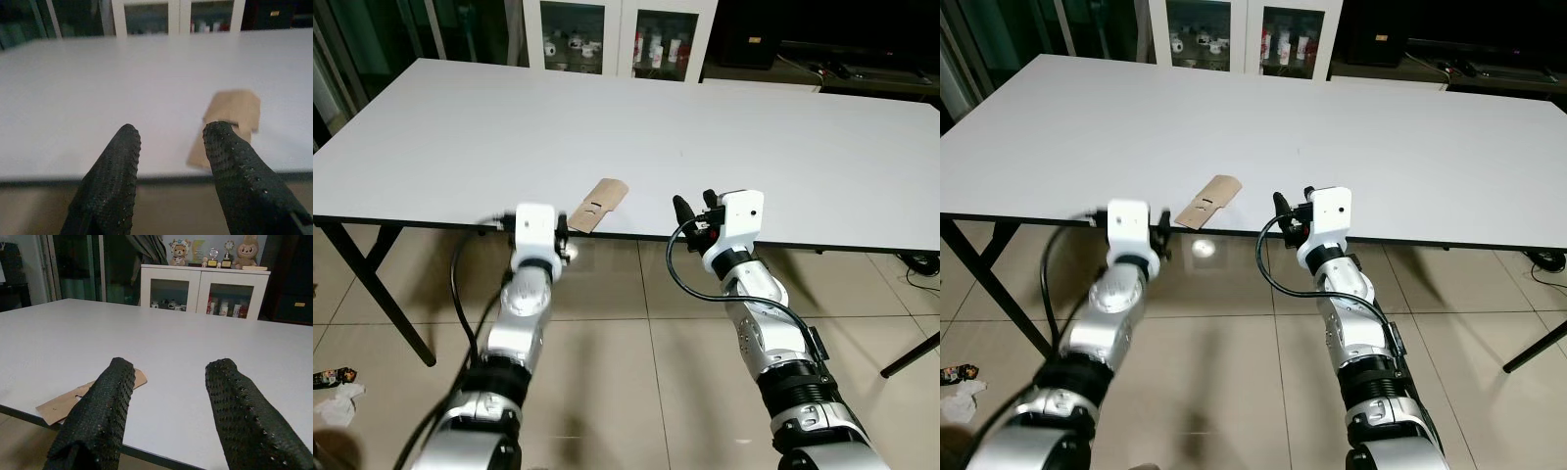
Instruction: Picking trash to rubbish bin
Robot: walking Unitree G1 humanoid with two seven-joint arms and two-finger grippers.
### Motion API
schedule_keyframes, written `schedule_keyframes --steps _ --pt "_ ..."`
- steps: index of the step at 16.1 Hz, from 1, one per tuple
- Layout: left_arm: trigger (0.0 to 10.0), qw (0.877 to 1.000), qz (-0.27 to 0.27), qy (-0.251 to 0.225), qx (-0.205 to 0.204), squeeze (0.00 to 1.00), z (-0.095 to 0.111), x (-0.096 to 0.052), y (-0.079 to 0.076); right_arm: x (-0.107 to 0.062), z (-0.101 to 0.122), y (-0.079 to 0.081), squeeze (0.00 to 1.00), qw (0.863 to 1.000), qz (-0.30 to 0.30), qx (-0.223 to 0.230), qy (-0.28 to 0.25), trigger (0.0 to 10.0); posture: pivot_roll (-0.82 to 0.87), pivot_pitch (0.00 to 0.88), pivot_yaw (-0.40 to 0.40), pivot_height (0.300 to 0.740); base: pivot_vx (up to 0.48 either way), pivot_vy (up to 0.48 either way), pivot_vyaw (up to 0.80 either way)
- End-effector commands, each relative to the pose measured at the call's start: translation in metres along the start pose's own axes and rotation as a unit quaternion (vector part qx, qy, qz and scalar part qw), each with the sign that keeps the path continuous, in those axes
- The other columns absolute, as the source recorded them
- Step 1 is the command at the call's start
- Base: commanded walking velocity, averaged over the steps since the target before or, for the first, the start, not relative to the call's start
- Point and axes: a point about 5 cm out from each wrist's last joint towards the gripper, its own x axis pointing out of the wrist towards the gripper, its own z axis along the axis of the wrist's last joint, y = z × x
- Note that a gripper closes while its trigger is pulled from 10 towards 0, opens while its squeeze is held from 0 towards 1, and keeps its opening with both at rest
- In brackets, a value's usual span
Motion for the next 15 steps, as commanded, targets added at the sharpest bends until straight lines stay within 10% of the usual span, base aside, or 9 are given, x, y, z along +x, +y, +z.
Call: schedule_keyframes --steps 1,15 --pt "10.0 0.999 -0.013 -0.012 0.029 0.0 0.005 0.0023 -0.0038 0.0005 0.0053 -0.0036 0.0 1.0 -0.012 0.004 -0.011 10.0 0.0 0.0 -0.055 0.74 0.39 0.0 0.0" --pt "10.0 0.998 -0.019 -0.034 0.051 0.0 0.0123 0.0016 -0.0054 0.0048 0.0069 -0.0066 0.0 0.999 -0.035 0.009 -0.011 10.0 0.0 0.0 -0.054 0.74 0.421 0.0 -0.2"
